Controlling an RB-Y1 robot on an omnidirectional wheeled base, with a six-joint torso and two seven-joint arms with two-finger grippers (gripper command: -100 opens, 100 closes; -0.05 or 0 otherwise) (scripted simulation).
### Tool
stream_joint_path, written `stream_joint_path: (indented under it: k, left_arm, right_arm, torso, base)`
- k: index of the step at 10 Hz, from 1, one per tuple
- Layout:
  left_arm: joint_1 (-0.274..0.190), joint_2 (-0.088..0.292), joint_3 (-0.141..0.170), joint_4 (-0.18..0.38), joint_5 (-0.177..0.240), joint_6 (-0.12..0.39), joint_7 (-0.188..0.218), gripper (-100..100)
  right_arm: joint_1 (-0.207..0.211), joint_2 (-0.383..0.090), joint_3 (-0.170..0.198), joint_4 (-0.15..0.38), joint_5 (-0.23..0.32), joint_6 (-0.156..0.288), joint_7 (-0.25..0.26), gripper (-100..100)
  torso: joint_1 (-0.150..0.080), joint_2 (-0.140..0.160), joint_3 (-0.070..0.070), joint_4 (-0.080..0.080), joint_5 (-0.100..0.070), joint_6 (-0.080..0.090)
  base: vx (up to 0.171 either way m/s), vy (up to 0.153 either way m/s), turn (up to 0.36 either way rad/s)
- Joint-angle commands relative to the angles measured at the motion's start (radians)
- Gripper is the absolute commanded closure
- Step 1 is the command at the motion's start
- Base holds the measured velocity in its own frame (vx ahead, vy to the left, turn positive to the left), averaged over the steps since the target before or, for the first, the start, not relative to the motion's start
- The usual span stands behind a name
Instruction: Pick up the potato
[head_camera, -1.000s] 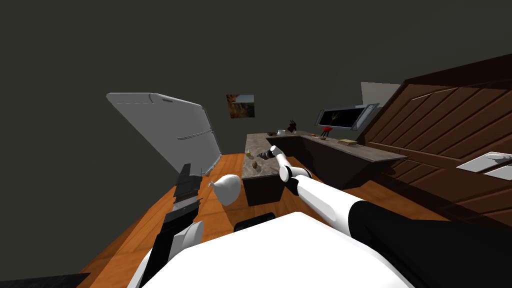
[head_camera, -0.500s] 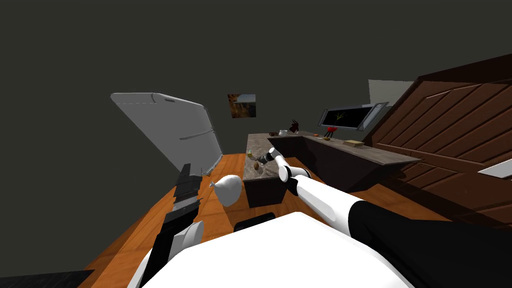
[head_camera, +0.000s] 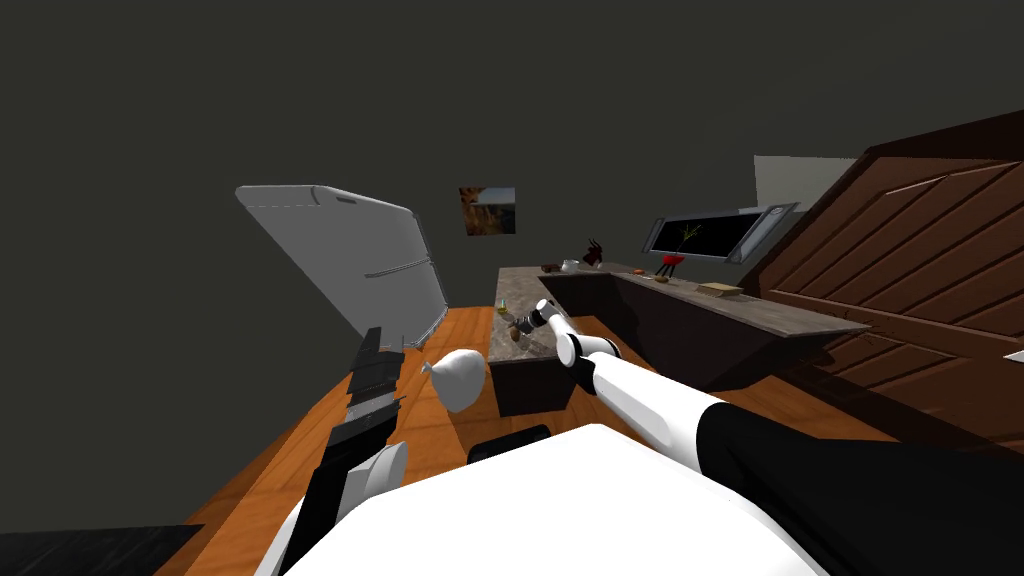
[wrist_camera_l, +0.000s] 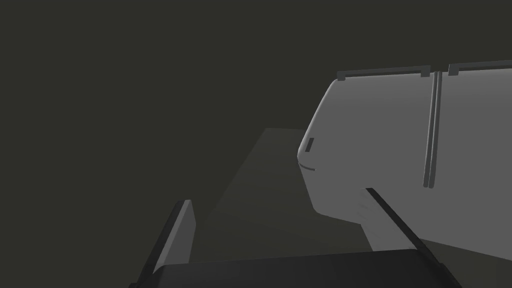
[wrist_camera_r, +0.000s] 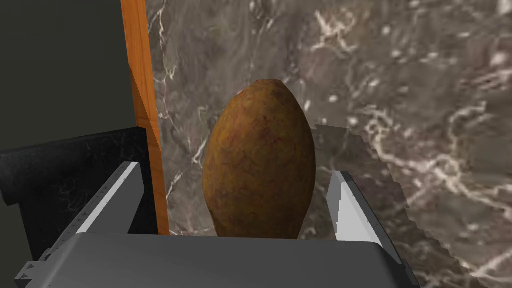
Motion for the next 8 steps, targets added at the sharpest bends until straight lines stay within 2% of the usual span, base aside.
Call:
stream_joint_path:
  k: [1, 2, 3, 4, 8]
  left_arm:
    - [0.0, 0.0, 0.0, 0.0, 0.0, 0.0, 0.0, 0]
    - [0.0, 0.0, 0.0, 0.0, 0.0, 0.0, 0.0, 0]
    - [0.0, 0.0, 0.0, 0.0, 0.0, 0.0, 0.0, 0]
    - [0.0, 0.0, 0.0, 0.0, 0.0, 0.0, 0.0, 0]
    - [0.0, 0.0, 0.0, 0.0, 0.0, 0.0, 0.0, 0]
  right_arm:
    - [0.027, 0.026, 0.024, -0.032, -0.004, -0.03, -0.032, -100]
    - [0.037, 0.036, 0.034, -0.044, -0.006, -0.043, -0.044, -100]
    - [0.037, 0.032, 0.028, -0.049, -0.004, -0.026, -0.037, -100]
    - [0.038, 0.033, 0.029, -0.05, -0.005, -0.029, -0.04, 100]
    - [0.038, 0.032, 0.029, -0.05, -0.004, -0.029, -0.04, 100]
  torso:
    - [0.0, 0.0, 0.0, 0.0, 0.0, 0.0]
    - [-0.002, 0.0, 0.0, 0.0, -0.001, 0.001]
    - [-0.003, 0.0, 0.0, 0.0, -0.001, 0.001]
    - [-0.001, 0.0, 0.0, 0.0, 0.0, 0.001]
    - [0.002, 0.001, 0.001, 0.001, 0.0, 0.001]
  base:
    - [0.017, -0.081, 0.179]
    - [0.022, -0.076, 0.087]
    - [0.011, -0.032, 0.015]
    - [0.0, -0.007, -0.012]
    - [0.0, 0.0, 0.0]
